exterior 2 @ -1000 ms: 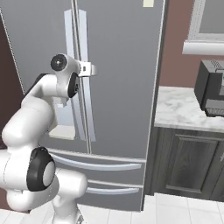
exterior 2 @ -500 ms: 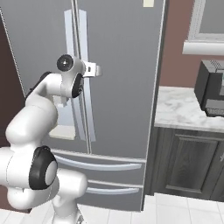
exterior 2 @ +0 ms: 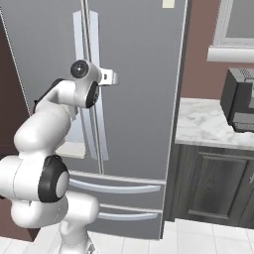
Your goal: Gather the lemon wedge and lemon from the fridge and place them on a tray on the dining counter. Then gather the steaks from the fridge and place them on the other tray.
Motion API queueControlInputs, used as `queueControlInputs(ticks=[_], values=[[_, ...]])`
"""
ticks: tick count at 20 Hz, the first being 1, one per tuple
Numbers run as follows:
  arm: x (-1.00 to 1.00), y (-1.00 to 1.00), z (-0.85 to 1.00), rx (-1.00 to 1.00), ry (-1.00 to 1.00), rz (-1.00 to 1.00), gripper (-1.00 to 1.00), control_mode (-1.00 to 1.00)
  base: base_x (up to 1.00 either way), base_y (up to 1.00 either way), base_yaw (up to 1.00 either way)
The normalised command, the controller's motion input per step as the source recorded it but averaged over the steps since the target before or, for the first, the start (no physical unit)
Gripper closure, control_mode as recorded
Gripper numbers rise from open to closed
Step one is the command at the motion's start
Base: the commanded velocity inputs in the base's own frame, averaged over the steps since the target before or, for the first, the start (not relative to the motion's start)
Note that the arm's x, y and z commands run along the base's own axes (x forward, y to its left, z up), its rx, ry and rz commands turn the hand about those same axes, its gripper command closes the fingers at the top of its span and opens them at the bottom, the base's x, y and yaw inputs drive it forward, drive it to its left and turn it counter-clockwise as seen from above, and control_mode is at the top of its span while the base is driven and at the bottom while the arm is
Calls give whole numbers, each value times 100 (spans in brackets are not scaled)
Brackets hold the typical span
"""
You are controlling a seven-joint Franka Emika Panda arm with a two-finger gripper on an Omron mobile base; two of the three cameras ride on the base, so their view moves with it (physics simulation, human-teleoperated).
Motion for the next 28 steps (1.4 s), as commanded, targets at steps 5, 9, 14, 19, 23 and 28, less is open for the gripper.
queueControlInputs(ticks=[5,9,14,19,23,28], values=[[43,10,0,0,0,0,-100,-100,0,0,0],[28,10,0,0,0,0,-100,-100,0,0,0],[31,19,-2,0,7,0,100,-100,0,0,0],[-1,-3,-12,1,16,0,100,-100,0,0,0],[-49,-22,0,3,5,0,100,-100,0,0,0],[-78,-32,0,0,0,0,100,-100,0,0,0]])
